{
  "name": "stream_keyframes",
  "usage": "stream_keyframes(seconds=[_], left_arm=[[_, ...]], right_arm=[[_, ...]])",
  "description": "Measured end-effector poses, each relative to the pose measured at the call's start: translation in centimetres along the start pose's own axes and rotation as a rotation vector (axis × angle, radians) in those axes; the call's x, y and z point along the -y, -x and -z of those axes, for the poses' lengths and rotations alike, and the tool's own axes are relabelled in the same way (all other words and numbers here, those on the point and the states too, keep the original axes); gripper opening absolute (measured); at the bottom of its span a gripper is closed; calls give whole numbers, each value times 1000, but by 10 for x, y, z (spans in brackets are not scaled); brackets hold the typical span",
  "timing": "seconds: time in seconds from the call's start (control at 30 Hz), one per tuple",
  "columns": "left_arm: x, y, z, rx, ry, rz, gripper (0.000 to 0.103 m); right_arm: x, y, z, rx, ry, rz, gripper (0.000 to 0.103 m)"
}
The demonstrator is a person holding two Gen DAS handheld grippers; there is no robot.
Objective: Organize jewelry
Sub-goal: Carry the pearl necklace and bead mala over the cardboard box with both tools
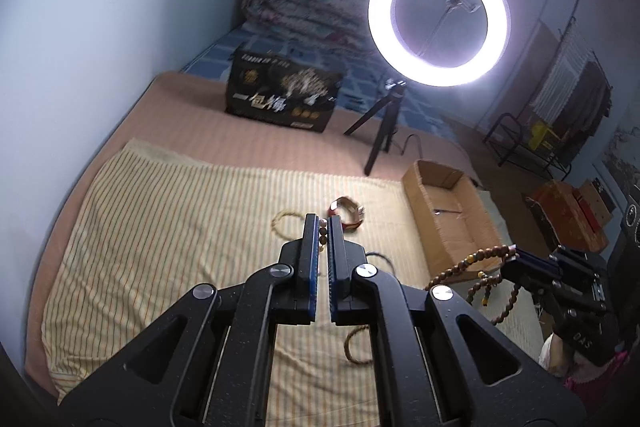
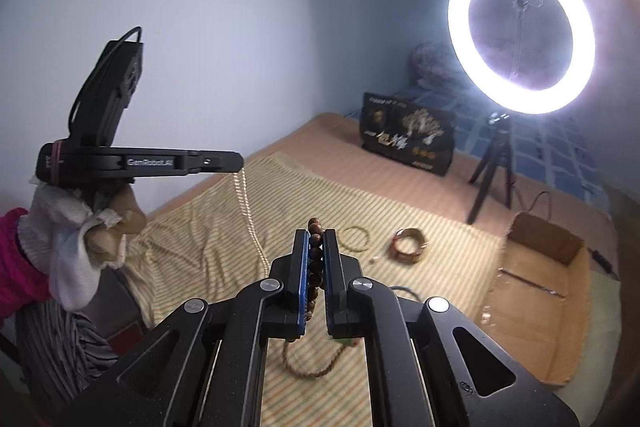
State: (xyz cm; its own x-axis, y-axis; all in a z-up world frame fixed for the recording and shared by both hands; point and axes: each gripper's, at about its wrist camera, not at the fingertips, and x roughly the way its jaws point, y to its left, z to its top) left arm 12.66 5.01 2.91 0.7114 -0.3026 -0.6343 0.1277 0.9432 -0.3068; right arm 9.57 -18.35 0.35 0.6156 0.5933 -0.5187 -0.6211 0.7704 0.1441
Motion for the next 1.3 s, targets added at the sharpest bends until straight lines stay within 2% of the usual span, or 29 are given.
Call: stream_keyframes(seconds=[0.3, 0.63, 0.9, 1.3], left_arm=[[59, 3, -20, 29, -72, 84, 2], [124, -25, -38, 30, -129, 167, 2], [166, -53, -51, 23, -168, 218, 2], [211, -110, -66, -11, -195, 249, 2]], right_arm=[[35, 50, -14, 79, -19, 90, 5], [88, 101, -32, 161, -66, 216, 5], [123, 110, -37, 179, -85, 299, 5], [173, 103, -16, 139, -148, 347, 5]])
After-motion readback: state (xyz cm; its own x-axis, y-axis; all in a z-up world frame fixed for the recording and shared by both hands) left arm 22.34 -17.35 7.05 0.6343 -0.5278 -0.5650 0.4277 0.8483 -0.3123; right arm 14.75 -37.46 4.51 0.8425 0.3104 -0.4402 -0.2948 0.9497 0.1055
